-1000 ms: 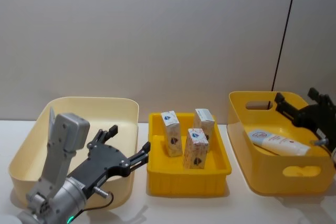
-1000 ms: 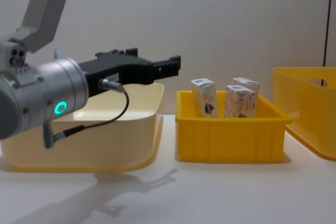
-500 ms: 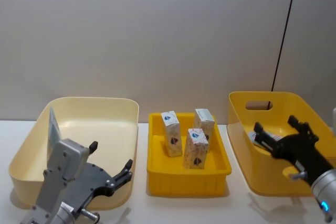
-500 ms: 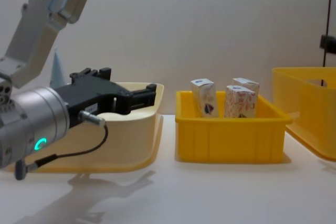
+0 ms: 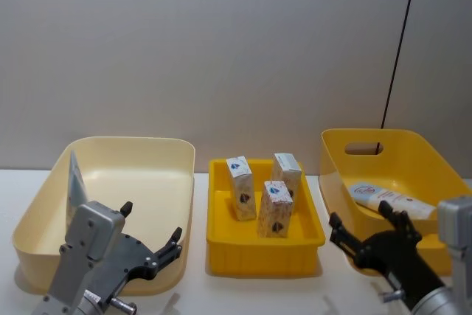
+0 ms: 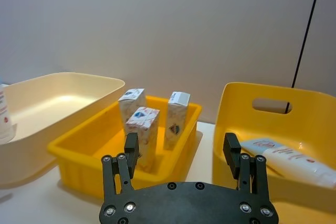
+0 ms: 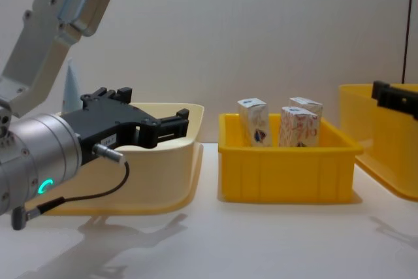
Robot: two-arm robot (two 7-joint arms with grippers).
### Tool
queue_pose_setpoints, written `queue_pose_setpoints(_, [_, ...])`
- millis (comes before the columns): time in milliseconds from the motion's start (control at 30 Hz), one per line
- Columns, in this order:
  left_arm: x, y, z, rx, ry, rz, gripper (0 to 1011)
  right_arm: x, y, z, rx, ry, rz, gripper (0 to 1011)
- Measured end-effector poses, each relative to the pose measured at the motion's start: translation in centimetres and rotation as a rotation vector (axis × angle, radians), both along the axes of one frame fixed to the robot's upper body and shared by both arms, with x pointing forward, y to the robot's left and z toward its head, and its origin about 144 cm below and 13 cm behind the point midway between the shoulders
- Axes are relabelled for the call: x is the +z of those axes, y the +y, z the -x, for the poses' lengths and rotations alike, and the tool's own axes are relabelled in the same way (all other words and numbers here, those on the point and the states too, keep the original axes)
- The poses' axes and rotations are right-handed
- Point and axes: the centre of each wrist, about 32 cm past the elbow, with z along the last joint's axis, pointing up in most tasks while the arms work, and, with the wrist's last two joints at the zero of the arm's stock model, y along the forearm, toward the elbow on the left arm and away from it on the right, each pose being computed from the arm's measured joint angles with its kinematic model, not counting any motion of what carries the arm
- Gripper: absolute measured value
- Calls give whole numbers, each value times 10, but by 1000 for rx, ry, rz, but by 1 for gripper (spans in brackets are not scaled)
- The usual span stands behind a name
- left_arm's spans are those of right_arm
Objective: Bimanual collaborative sorting of washing and personal care products
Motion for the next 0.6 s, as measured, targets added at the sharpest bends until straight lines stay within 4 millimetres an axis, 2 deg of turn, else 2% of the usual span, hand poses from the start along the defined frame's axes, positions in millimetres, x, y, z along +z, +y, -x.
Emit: queue_pose_setpoints(600, [0,0,0,1,0,0,1000,-21,30,40,25,25,-19,1001])
